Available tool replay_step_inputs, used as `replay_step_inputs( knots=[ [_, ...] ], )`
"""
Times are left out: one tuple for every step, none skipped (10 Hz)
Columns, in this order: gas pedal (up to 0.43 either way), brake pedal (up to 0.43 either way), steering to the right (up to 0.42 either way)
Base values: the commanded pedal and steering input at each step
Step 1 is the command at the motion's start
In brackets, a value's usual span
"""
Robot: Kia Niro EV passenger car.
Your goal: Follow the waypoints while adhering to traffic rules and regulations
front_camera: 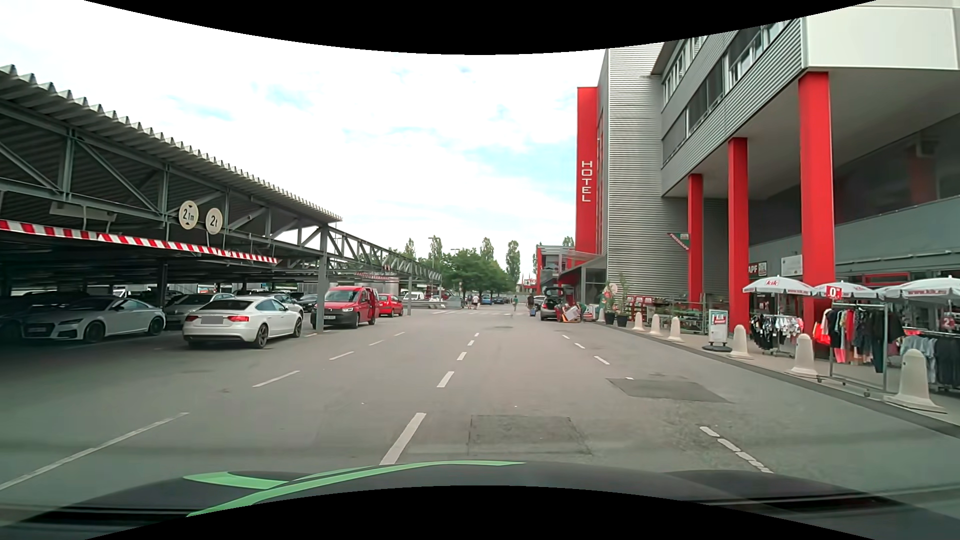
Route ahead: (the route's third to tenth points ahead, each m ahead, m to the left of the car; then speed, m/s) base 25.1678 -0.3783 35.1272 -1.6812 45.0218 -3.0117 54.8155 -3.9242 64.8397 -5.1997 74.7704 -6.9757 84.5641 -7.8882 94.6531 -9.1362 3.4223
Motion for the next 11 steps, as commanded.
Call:
replay_step_inputs(
  knots=[
    [0.059,0.000,0.021],
    [0.047,0.000,0.026],
    [0.039,0.000,0.030],
    [0.039,0.000,0.035],
    [0.039,0.000,0.040],
    [0.039,0.000,0.041],
    [0.039,0.000,0.042],
    [0.039,0.000,0.042],
    [0.039,0.000,0.041],
    [0.039,0.000,0.042],
    [0.039,0.000,0.041]
  ],
)
